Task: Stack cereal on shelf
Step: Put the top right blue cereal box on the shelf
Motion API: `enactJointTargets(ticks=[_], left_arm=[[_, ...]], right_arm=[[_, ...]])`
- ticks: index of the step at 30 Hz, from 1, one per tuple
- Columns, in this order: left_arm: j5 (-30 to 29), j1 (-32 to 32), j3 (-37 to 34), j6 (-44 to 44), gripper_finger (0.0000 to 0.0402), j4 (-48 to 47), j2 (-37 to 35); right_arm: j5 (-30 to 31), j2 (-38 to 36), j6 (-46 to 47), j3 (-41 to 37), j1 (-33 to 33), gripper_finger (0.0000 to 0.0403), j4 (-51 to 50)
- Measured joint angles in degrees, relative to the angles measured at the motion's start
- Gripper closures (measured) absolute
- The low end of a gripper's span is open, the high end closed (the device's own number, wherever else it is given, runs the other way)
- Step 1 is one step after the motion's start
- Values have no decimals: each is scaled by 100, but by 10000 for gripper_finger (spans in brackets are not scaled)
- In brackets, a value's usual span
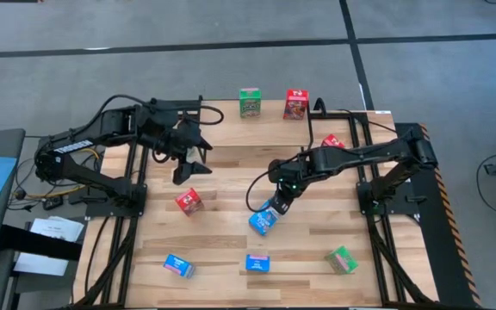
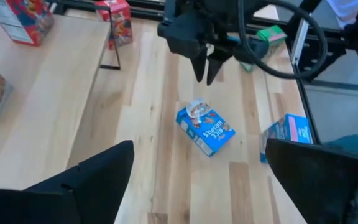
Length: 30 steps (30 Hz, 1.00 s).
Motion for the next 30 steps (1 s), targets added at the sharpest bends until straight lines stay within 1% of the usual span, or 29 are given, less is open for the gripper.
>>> enactJointTargets(ticks=[3,8,12,18,21,24,28,30], left_arm=[[-5,-90,0,68,44,-112,0],[-9,-333,0,79,44,-93,2],[-8,-500,0,81,44,-92,2],[-11,-593,0,81,44,-92,2],[-12,-591,0,77,44,-92,2],[-16,-591,0,77,44,-92,2],[-17,-591,0,72,44,-90,2],[-17,-591,0,70,44,-90,2]], right_arm=[[-133,-2,-49,0,6,288,-1],[-353,-2,-765,0,6,274,-17],[-357,12,-1035,0,-9,240,-20],[-355,15,-1676,2,-10,164,-33],[-337,15,-2114,2,-10,134,-34],[-176,15,-2644,2,-8,113,-32],[272,15,-3607,2,44,93,18],[374,15,-4086,2,83,86,100]])
